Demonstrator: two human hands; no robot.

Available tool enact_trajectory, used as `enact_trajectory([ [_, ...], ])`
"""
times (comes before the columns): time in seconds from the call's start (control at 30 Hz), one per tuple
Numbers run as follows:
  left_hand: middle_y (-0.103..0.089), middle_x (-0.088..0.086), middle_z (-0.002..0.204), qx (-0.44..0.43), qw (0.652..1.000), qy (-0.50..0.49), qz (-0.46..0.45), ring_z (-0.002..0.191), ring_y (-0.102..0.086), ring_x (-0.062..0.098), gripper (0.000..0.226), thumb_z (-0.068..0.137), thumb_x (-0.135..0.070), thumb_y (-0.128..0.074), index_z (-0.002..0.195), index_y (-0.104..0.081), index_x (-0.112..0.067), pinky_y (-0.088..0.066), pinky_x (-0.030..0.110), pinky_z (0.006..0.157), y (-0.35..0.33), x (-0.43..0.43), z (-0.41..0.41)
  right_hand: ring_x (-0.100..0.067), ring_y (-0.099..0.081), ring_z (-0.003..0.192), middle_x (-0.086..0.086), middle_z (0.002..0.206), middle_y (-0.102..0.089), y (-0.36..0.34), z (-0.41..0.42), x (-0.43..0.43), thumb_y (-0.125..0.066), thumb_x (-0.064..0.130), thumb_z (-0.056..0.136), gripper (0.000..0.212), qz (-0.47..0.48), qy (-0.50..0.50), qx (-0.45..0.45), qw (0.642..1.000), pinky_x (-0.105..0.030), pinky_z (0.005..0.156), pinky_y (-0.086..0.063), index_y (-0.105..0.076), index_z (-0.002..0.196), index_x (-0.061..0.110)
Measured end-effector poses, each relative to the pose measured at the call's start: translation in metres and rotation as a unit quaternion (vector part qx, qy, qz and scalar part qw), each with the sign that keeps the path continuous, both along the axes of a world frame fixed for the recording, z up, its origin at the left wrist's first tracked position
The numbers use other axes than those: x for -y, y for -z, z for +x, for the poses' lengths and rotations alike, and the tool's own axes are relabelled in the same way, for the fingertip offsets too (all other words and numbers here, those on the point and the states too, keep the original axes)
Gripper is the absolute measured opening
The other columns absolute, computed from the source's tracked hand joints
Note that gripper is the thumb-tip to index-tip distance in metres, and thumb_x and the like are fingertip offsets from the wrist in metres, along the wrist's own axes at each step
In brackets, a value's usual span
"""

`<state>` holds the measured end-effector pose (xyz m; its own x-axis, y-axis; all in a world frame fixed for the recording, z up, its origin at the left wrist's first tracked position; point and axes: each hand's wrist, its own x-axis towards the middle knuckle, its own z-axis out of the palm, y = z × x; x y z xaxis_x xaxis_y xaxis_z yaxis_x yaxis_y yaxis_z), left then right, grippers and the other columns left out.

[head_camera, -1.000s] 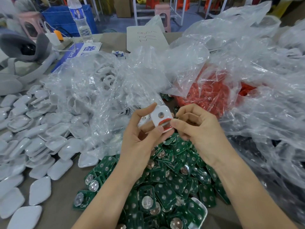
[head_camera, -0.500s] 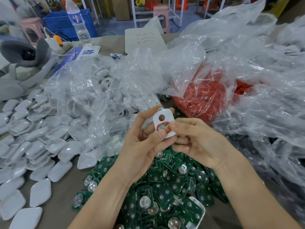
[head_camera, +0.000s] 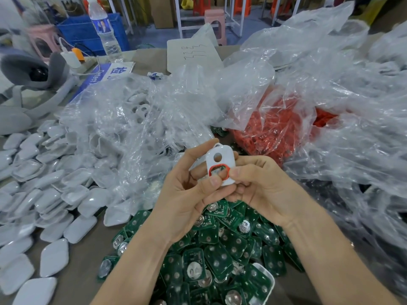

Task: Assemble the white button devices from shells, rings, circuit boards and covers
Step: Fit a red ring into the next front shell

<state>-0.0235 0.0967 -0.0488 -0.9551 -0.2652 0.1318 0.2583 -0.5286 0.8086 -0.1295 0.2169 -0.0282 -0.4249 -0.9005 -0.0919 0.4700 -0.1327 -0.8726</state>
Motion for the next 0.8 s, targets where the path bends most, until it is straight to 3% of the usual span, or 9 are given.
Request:
enact_trajectory([
  [0.23,-0.073,0.007,0.111,0.003,0.999,-0.004,-0.039,0.096,-0.072,0.024,0.047,0.075,-0.009,-0.07,0.117,-0.069,-0.03,-0.058,0.025,0.077,-0.001,0.001,0.001,-0.006,-0.051,0.045,0.0,0.055,-0.061,0.0,-0.001,-0.001,-0.069,0.008,0.064,0.006,0.008,-0.021,0.005,1.0,-0.019,0.05,-0.051,-0.075,0.066,0.011],
  [0.37,-0.072,0.008,0.112,0.005,0.997,-0.03,-0.071,0.096,-0.072,0.027,0.048,0.074,-0.013,-0.074,0.117,-0.068,-0.032,-0.058,0.027,0.078,0.0,0.001,0.002,-0.01,-0.049,0.05,-0.01,0.064,-0.051,0.002,-0.003,0.001,-0.063,0.008,0.071,0.012,0.028,-0.007,0.022,0.999,-0.022,0.052,-0.053,-0.074,0.07,0.007],
  [0.53,-0.075,0.003,0.105,0.029,0.97,-0.166,-0.175,0.09,-0.074,0.024,0.045,0.078,-0.013,-0.077,0.112,-0.062,-0.039,-0.058,0.027,0.075,0.001,-0.004,0.0,-0.013,-0.06,0.056,-0.01,0.069,-0.064,0.004,-0.006,0.002,-0.074,0.005,0.073,0.009,0.024,0.051,0.02,0.998,-0.024,0.056,-0.056,-0.072,0.081,0.003],
  [0.6,-0.076,-0.005,0.101,0.048,0.95,-0.204,-0.231,0.086,-0.074,0.017,0.051,0.081,-0.007,-0.073,0.107,-0.058,-0.047,-0.056,0.021,0.07,0.003,-0.007,-0.001,-0.016,-0.065,0.06,-0.006,0.069,-0.066,0.007,-0.004,0.004,-0.073,0.004,0.07,0.014,0.028,0.143,-0.063,0.987,-0.028,0.058,-0.058,-0.069,0.084,0.007],
  [0.7,-0.075,-0.008,0.101,0.062,0.934,-0.204,-0.286,0.079,-0.07,0.009,0.051,0.086,-0.01,-0.07,0.106,-0.053,-0.054,-0.05,0.015,0.062,0.006,-0.01,-0.001,-0.012,-0.069,0.064,0.001,0.07,-0.071,0.01,0.002,0.008,-0.069,-0.006,0.08,0.016,0.057,0.252,-0.275,0.926,-0.023,0.06,-0.057,-0.068,0.081,0.011],
  [0.8,-0.074,-0.011,0.105,0.065,0.928,-0.198,-0.307,0.078,-0.068,0.002,0.051,0.091,-0.008,-0.064,0.105,-0.052,-0.056,-0.046,0.01,0.061,0.008,-0.009,-0.001,-0.012,-0.07,0.066,0.0,0.075,-0.073,0.011,0.003,0.008,-0.069,-0.003,0.081,0.016,0.073,0.274,-0.341,0.896,-0.02,0.063,-0.056,-0.07,0.081,0.013],
])
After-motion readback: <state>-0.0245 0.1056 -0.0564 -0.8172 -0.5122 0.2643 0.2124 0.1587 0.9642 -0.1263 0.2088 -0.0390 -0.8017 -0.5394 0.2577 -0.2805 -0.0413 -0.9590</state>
